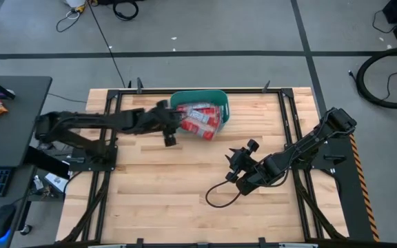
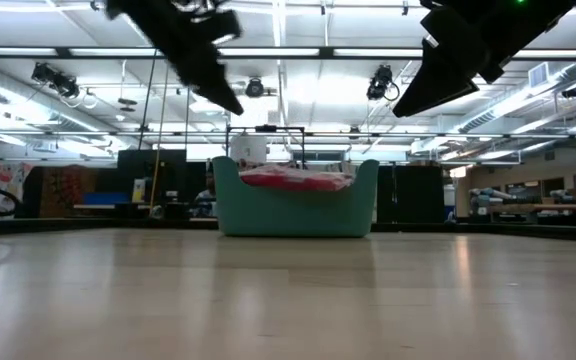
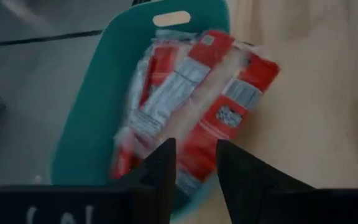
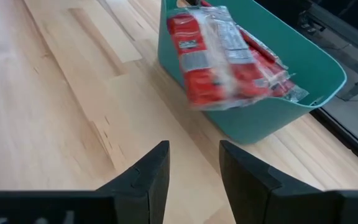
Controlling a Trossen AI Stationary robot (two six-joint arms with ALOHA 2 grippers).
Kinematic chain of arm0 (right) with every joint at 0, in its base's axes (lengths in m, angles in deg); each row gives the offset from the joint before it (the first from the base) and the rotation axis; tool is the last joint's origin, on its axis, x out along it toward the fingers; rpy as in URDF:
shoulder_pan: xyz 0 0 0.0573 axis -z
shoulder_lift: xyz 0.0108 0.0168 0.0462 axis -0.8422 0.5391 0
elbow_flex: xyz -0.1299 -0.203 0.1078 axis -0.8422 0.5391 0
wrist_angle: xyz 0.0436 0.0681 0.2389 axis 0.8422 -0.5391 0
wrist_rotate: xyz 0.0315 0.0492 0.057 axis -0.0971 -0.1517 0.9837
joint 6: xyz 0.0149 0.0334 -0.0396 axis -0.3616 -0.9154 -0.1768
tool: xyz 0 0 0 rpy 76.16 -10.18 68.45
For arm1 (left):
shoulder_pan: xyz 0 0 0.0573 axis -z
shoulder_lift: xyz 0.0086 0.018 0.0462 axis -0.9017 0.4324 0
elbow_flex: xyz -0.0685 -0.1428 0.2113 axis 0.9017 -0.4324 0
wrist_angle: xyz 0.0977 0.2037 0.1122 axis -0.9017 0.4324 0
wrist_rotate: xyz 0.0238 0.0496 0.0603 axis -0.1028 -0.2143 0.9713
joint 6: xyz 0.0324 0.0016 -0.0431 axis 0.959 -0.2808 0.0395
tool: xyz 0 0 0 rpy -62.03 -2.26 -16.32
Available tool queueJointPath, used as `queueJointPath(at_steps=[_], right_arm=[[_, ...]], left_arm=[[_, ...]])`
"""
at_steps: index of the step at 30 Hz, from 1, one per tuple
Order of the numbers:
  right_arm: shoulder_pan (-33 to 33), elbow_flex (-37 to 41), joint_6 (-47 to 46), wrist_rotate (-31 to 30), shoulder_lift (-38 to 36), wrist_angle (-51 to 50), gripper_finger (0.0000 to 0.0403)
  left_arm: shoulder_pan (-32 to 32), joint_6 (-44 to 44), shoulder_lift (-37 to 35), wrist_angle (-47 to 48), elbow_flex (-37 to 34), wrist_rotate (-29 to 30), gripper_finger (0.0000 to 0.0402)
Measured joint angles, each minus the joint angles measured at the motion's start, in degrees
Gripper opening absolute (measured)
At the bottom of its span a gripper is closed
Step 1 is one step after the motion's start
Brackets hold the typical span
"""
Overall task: Sort popcorn bags into baskets
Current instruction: Put the red popcorn bag into the blue bin
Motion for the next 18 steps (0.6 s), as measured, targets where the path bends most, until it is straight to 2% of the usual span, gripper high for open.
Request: queueJointPath(at_steps=[3,7,11,15,18], right_arm=[[0.11,0.0,0.12,1.29,0.0,1.57,0.0144],[2.61,1.77,5.92,8.3,0.12,9.59,0.0144],[5.21,3.82,9.93,10.66,0.79,16.04,0.0144],[7.98,3.87,12.65,15.06,1.69,20.63,0.0144],[9.97,3.88,17.41,18.26,3.65,27.13,0.0143]], left_arm=[[1.84,-4.22,-6.9,-5.31,-7.65,-3.33,0.0117],[5.57,-9.26,-12.06,-11.26,-16.12,-11.83,0.0116],[10.1,-11.12,-11.08,-14.43,-20.25,-9.7,0.0116],[13.12,-11.18,-7.27,-15.04,-20.73,-4.19,0.0116],[14.26,-11.5,-5.52,-16.35,-20.67,-3.6,0.0116]])
